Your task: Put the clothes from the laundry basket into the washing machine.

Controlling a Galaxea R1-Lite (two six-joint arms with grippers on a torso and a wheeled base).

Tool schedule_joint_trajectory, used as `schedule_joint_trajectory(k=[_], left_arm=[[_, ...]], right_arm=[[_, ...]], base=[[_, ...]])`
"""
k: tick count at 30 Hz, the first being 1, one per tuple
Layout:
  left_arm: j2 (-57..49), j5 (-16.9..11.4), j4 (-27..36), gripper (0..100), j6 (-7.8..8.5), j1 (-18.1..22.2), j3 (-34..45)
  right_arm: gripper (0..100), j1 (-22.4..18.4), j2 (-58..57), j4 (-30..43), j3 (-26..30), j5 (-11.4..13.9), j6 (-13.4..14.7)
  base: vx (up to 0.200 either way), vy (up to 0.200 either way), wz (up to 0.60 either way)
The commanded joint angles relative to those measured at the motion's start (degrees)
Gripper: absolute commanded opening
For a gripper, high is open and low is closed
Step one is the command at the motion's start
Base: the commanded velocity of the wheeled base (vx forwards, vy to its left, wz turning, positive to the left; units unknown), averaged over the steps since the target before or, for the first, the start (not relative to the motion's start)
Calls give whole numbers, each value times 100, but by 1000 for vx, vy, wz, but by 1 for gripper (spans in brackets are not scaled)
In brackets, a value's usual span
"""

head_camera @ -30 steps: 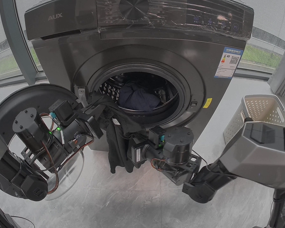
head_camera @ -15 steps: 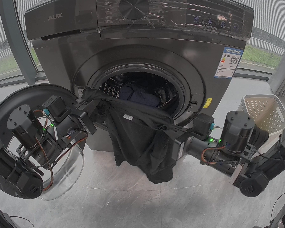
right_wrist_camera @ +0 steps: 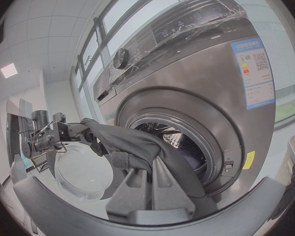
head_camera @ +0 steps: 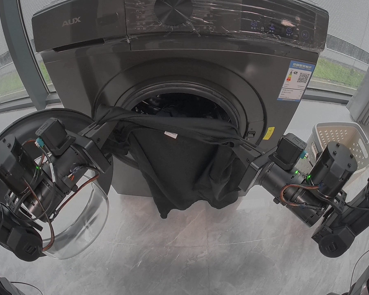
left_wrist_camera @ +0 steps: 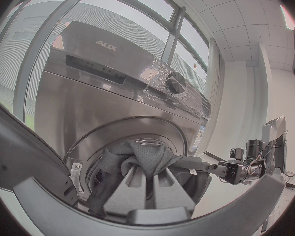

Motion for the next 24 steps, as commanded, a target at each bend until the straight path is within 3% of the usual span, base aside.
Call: schedule_joint_trajectory(k=[1,14,15,19,24], left_arm=[[-134,12,-12,0,7,-30,95],[-116,73,-12,0,16,-276,148],[-116,73,-12,0,7,-276,148],[-142,73,-12,0,7,-346,130],[-142,82,-12,0,7,-417,139]], right_arm=[[0,36,104,-25,5,-79,63],[0,-35,201,-130,-100,-123,195],[100,-35,201,-130,-109,-123,204],[100,-342,315,-86,-355,-369,274],[100,-571,482,-113,-505,-413,300]], base=[[0,0,0],[0,0,0],[0,0,0],[0,0,0],[0,0,0]])
